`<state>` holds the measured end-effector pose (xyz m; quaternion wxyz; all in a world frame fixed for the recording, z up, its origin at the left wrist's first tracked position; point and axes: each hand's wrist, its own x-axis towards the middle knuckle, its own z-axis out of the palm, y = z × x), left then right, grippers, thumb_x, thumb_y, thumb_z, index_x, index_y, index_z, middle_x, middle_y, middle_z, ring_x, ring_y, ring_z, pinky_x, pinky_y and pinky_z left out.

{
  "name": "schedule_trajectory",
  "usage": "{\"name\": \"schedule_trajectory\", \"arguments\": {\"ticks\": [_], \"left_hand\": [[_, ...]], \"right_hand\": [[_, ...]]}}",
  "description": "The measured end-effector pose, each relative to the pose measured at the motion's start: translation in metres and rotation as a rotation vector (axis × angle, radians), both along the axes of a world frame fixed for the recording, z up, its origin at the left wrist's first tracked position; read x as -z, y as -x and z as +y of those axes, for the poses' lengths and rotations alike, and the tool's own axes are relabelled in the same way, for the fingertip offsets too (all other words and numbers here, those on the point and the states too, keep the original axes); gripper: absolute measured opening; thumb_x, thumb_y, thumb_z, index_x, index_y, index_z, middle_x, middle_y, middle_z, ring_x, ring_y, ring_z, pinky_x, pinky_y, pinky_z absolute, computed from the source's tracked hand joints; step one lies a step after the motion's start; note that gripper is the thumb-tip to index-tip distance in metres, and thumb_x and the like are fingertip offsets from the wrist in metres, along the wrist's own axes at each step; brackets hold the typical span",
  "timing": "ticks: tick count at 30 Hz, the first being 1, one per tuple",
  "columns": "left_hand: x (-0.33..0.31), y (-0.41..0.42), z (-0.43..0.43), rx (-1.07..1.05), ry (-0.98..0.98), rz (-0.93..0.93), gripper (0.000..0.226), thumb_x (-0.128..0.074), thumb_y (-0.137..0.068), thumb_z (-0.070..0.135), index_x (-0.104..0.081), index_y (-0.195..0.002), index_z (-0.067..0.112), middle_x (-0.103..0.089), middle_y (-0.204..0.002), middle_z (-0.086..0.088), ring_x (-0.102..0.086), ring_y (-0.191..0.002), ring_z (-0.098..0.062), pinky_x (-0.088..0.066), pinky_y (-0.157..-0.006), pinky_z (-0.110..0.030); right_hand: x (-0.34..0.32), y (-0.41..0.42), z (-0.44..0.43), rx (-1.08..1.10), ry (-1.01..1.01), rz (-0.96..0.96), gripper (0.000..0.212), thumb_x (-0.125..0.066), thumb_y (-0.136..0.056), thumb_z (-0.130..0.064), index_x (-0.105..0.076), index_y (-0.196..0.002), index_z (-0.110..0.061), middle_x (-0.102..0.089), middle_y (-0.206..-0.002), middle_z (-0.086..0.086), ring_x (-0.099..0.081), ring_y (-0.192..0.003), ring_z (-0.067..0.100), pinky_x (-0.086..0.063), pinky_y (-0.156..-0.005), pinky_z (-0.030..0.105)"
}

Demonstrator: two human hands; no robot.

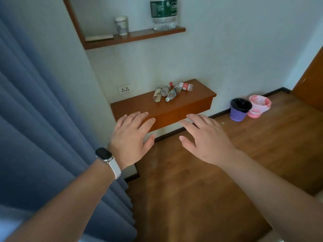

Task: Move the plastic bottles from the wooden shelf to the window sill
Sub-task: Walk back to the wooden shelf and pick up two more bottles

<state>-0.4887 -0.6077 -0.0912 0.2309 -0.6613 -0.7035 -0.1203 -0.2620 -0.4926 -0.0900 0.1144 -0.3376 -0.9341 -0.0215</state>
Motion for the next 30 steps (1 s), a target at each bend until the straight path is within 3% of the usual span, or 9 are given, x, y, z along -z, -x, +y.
{"name": "schedule_trajectory", "arguments": {"ticks": [8,12,21,25,30], "left_hand": [[0.019,0.042,0.067,0.046,0.040,-0.020,0.045,-0.063,-0.094,0.042,-0.065,-0.132,0.018,-0.064,-0.136,-0.011,-0.059,-0.127,-0.034,-0.042,-0.105,-0.055],[0.023,0.073,0.115,0.059,0.027,-0.025,0.048,-0.057,-0.092,0.045,-0.066,-0.130,0.017,-0.065,-0.135,-0.011,-0.060,-0.126,-0.033,-0.044,-0.103,-0.054],[0.028,0.162,0.217,0.115,0.007,-0.102,0.044,-0.056,-0.096,0.041,-0.062,-0.133,0.017,-0.062,-0.138,-0.010,-0.056,-0.130,-0.033,-0.040,-0.108,-0.055],[0.027,0.194,0.251,0.136,0.026,-0.107,0.046,-0.052,-0.094,0.042,-0.063,-0.131,0.016,-0.064,-0.134,-0.011,-0.058,-0.127,-0.034,-0.042,-0.105,-0.055],[0.032,0.217,0.281,0.147,0.046,-0.098,0.050,-0.042,-0.095,0.046,-0.063,-0.130,0.018,-0.064,-0.134,-0.010,-0.059,-0.126,-0.032,-0.043,-0.104,-0.053]], "right_hand": [[0.008,0.040,0.055,0.071,0.061,-0.064,0.060,-0.032,-0.096,-0.064,-0.036,-0.148,-0.035,-0.034,-0.158,-0.006,-0.030,-0.145,0.019,-0.023,-0.115,0.041],[0.004,0.071,0.094,0.079,0.060,-0.062,0.061,-0.030,-0.097,-0.062,-0.033,-0.150,-0.033,-0.030,-0.159,-0.005,-0.025,-0.147,0.020,-0.018,-0.117,0.039],[-0.011,0.163,0.195,0.073,-0.043,-0.060,0.057,-0.033,-0.096,-0.057,-0.051,-0.138,-0.023,-0.053,-0.142,0.007,-0.047,-0.133,0.032,-0.038,-0.107,0.050],[-0.006,0.192,0.224,0.100,-0.054,-0.071,0.053,-0.040,-0.097,-0.054,-0.050,-0.139,-0.023,-0.053,-0.143,0.007,-0.047,-0.133,0.032,-0.038,-0.107,0.049],[0.001,0.210,0.253,0.101,-0.023,-0.083,0.061,-0.027,-0.096,-0.059,-0.048,-0.140,-0.023,-0.052,-0.143,0.006,-0.046,-0.133,0.031,-0.038,-0.107,0.048]]}}
